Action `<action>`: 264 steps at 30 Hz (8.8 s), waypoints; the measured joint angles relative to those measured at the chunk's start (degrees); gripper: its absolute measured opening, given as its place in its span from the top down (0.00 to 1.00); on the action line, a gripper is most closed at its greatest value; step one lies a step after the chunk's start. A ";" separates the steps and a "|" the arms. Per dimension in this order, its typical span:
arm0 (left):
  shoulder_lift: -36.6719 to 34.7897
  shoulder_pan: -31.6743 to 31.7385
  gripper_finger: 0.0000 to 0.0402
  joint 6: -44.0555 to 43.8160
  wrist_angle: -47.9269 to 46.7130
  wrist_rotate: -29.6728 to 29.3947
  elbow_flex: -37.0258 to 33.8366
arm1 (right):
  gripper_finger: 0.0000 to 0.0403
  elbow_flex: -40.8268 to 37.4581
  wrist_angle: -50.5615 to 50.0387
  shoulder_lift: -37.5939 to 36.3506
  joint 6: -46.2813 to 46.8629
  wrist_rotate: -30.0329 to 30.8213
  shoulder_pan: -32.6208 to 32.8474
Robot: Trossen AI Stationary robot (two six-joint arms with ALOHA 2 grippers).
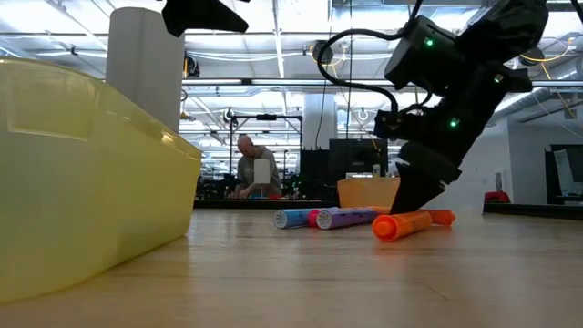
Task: Pick & Place Markers
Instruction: Put the top orange highlighter pen into the yellow bin, then put the orange highlighter pen into the yellow bin
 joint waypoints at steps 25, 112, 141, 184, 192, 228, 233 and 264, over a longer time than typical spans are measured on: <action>2.61 3.98 0.34 -2.39 -0.88 -0.05 -0.02 | 0.89 -0.40 7.26 -13.98 -16.04 11.57 8.68; 30.94 7.40 0.84 33.63 57.91 24.55 9.09 | 0.70 -14.05 65.11 -19.37 -38.32 -3.85 17.12; 20.26 3.82 0.84 26.98 27.71 11.74 9.03 | 0.66 -14.08 63.63 -19.39 -36.71 -3.40 17.05; 12.92 -14.25 0.49 -38.85 -24.77 2.85 9.01 | 0.55 -3.20 28.02 -19.18 -37.97 11.72 31.72; 12.92 -13.06 0.50 -37.02 -24.72 1.32 9.01 | 0.53 20.89 -28.59 -13.18 1.80 7.75 44.93; 12.92 -2.62 0.52 -16.55 -24.78 6.09 9.01 | 1.00 2.84 -2.11 -4.16 86.61 -41.89 60.12; 12.92 -2.62 0.53 -16.53 -24.76 6.20 9.01 | 1.00 2.91 -3.67 -3.67 80.21 -39.64 58.06; 12.92 -0.69 0.54 -15.37 -18.60 5.53 9.01 | 1.00 2.95 -7.09 -3.63 27.27 -18.56 39.27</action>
